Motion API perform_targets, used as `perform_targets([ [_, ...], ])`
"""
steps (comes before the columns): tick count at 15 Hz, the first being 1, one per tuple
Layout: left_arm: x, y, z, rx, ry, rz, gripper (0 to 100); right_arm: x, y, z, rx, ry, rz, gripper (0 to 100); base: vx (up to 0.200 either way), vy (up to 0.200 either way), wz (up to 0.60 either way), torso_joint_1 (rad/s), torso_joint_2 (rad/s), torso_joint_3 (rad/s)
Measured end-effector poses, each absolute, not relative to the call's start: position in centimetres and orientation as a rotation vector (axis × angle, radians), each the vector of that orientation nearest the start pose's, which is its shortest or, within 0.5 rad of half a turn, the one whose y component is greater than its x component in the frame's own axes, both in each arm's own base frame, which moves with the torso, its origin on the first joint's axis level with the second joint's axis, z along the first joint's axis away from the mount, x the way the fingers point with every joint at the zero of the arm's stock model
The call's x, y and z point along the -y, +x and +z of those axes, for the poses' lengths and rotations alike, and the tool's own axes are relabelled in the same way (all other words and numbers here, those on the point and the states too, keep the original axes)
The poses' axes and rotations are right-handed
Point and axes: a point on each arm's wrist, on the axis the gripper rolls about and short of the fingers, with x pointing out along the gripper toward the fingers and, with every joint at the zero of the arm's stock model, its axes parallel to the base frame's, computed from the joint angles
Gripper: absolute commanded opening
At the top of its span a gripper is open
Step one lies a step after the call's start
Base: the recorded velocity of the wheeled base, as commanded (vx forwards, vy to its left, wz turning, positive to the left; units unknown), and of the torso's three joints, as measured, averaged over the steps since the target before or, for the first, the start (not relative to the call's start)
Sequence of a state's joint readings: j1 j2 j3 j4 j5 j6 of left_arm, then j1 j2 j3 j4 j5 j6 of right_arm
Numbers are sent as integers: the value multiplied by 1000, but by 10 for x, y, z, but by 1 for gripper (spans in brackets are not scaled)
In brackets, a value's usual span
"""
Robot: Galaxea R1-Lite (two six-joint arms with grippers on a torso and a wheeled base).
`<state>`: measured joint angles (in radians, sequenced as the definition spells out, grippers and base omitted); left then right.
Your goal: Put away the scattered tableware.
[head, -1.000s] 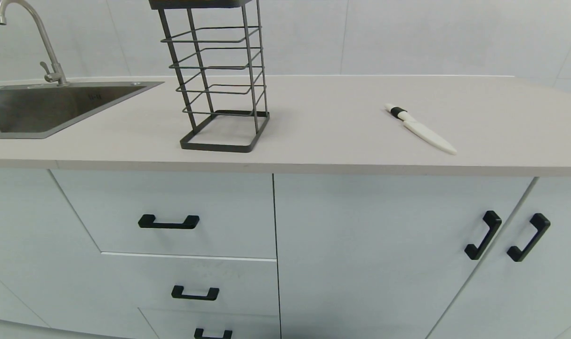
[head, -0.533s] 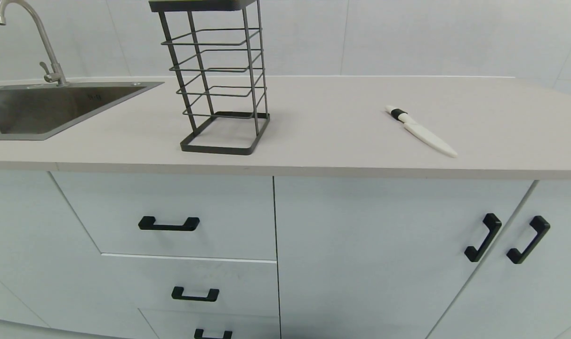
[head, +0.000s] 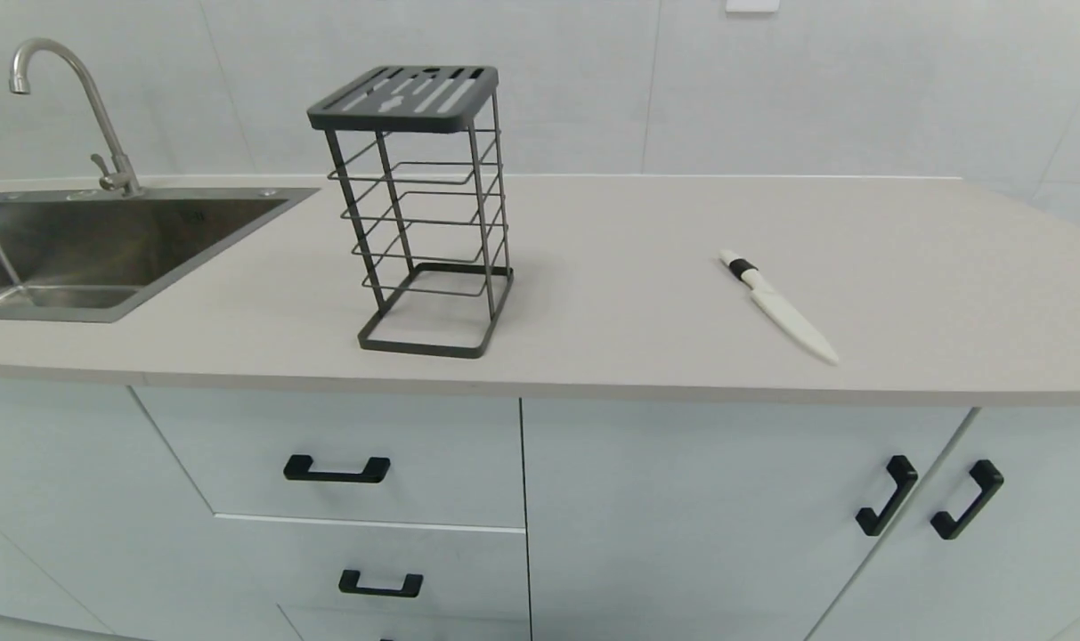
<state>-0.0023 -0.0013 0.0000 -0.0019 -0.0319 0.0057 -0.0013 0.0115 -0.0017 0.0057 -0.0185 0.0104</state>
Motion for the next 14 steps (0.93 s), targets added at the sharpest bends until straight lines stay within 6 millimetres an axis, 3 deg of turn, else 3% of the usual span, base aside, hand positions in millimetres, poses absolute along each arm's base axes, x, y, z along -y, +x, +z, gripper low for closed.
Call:
perform_targets([
  [6,1,-23,76,3,2,-36,100,0,-22,76,-15,10,-20,100,0,0,0,174,-487,-216],
  [14,1,-23,76,3,-3,-35,100,0,-22,76,-16,11,-20,100,0,0,0,333,-501,-240],
])
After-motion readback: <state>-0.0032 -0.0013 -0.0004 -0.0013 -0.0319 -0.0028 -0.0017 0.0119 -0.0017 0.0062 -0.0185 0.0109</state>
